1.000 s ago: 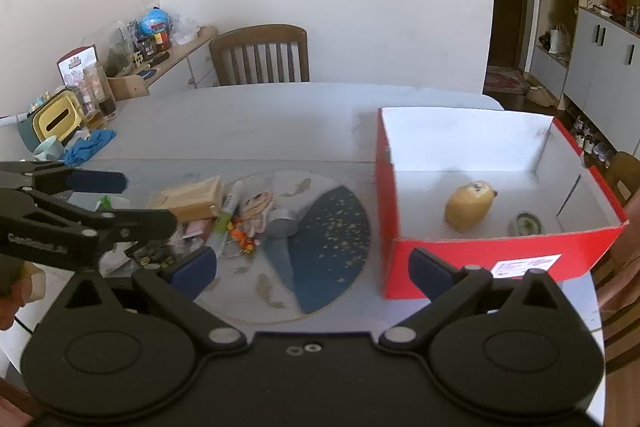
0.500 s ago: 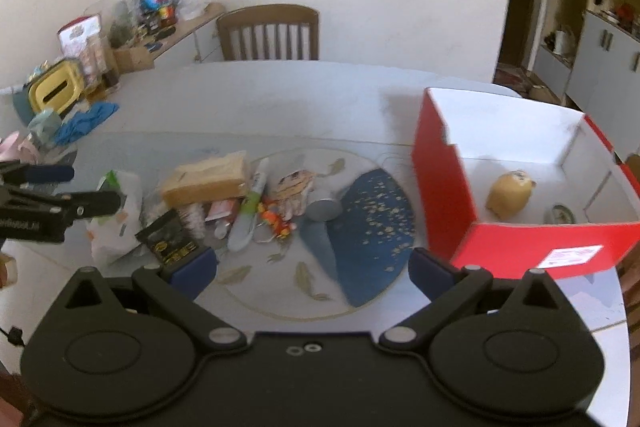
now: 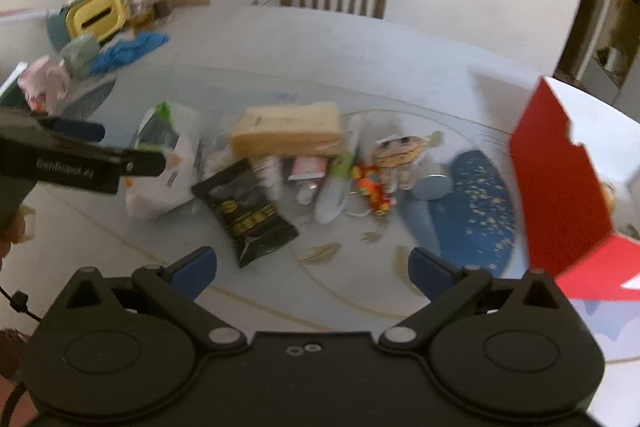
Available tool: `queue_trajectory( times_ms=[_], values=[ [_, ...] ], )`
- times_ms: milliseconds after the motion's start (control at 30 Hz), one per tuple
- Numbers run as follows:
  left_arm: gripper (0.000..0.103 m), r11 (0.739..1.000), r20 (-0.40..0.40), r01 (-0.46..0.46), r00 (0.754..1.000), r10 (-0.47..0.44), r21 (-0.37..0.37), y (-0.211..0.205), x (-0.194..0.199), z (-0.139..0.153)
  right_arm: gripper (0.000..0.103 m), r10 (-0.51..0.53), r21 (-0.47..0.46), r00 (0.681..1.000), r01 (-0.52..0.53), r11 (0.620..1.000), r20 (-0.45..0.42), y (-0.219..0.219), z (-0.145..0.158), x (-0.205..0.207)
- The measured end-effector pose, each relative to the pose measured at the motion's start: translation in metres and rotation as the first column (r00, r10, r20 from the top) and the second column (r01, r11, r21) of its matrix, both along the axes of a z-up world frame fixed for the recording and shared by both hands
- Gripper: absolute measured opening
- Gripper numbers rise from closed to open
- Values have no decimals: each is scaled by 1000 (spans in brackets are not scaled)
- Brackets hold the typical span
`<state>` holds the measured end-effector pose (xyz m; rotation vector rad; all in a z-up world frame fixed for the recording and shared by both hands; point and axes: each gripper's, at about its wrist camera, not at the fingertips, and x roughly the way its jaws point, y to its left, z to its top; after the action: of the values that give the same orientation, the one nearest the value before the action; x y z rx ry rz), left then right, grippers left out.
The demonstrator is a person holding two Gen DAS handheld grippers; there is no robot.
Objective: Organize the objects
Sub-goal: 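Grasp white-green plastic bag with left tool while right tool grasps black snack packet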
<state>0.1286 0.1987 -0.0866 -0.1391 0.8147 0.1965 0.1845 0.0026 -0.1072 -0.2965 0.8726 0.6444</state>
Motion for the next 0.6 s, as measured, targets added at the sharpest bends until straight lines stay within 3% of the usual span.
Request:
queue_trajectory(
  times_ms=[167,300,600],
  values=[
    [102,999,-34,-20,999,19,-27,12,7,-10,101,61,-33,998,-60,998,14,22,-10,4],
    [102,999,-83,12,996,-15,-37,12,14,-21,99,103,-67,995,-102,993,17,37,-19,9],
    [102,995,-137,-40,990,28,-88,31,27,-40,93,121,-80,992,-123,989,-21,57,-32,24]
  ],
)
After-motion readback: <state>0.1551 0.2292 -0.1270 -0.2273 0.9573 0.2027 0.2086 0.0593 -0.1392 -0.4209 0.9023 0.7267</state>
